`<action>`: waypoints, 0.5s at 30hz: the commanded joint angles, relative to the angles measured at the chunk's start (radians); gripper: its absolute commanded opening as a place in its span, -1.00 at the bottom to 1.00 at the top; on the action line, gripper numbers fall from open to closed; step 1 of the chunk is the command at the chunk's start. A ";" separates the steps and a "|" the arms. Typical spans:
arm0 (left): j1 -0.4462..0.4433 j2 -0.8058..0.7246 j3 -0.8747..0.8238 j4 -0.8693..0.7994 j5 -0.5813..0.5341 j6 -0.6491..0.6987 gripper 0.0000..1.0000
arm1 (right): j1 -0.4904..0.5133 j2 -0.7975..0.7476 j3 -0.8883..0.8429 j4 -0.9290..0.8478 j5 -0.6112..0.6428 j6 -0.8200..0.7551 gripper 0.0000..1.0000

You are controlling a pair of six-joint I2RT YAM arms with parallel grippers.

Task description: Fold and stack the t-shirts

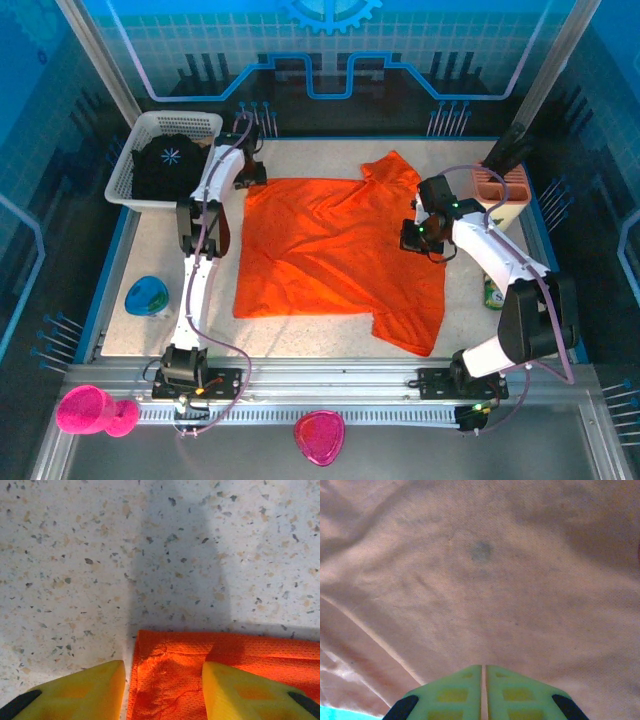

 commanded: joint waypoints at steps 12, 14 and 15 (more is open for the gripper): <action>-0.005 -0.004 -0.052 -0.037 0.071 0.028 -1.00 | -0.011 0.082 0.072 0.012 -0.020 -0.047 -0.75; -0.009 -0.045 -0.110 -0.003 0.064 0.032 -1.00 | -0.040 0.113 0.124 0.007 -0.020 -0.075 -0.67; -0.011 -0.069 -0.137 0.010 0.062 0.033 -1.00 | -0.057 0.134 0.158 0.007 -0.020 -0.091 -0.59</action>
